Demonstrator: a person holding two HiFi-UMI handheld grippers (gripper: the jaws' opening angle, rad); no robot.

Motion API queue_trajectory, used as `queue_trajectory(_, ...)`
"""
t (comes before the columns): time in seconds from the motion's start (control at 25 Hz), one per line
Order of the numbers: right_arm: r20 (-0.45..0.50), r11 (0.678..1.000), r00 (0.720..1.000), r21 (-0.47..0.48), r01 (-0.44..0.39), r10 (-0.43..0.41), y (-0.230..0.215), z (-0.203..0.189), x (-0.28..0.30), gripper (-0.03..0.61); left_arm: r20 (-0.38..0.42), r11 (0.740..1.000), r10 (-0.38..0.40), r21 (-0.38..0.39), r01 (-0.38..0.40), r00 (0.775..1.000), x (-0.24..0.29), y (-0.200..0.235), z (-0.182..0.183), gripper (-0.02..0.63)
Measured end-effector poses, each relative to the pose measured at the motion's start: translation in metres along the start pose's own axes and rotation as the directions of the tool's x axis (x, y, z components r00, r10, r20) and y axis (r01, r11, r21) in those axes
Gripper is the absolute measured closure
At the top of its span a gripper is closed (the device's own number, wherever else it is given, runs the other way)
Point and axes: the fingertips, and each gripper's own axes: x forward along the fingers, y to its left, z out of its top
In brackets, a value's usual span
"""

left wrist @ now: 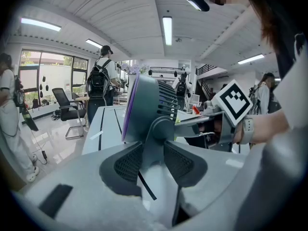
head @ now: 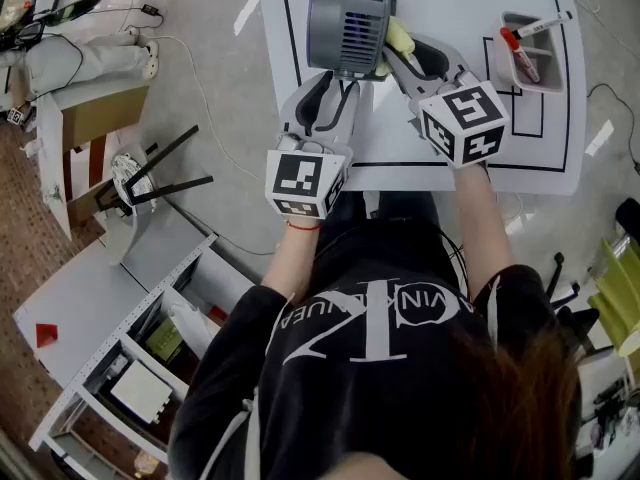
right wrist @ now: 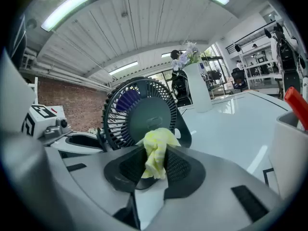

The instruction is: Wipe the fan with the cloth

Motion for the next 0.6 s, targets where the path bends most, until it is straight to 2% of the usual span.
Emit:
queue_trajectory(0.16,0.006,1.0,1.0,-0.018,-0.014,0.014,0.008,0.0,-0.008,0.483,-0.005,1.0,-0.01,-0.007,0.01,1.0,0.0,-0.001,0.0,0.469)
queue_trajectory(0.32,0.038,0.996,0.998,-0.073,0.045,-0.043,0.004,0.011,-0.024,0.483,-0.004,1.0,-0.008,-0.007,0.008,1.0,-0.004,-0.002,-0.001,0.464)
queue_trajectory(0.4,0.056,0.992,0.996,-0.105,0.076,-0.07,0.002,0.021,-0.033,0.483,-0.003,1.0,0.005,-0.017,-0.005,1.0,-0.008,0.0,-0.002,0.492)
queue_trajectory(0.48,0.072,0.983,0.993,-0.151,0.103,-0.093,0.002,0.031,-0.04,0.483,-0.005,0.999,0.042,-0.021,-0.042,0.999,-0.014,0.008,-0.003,0.592)
queue_trajectory(0.6,0.091,0.962,0.989,-0.234,0.138,-0.12,0.002,0.048,-0.049,0.482,-0.004,0.995,0.1,-0.005,-0.1,0.995,-0.024,0.02,-0.003,0.611)
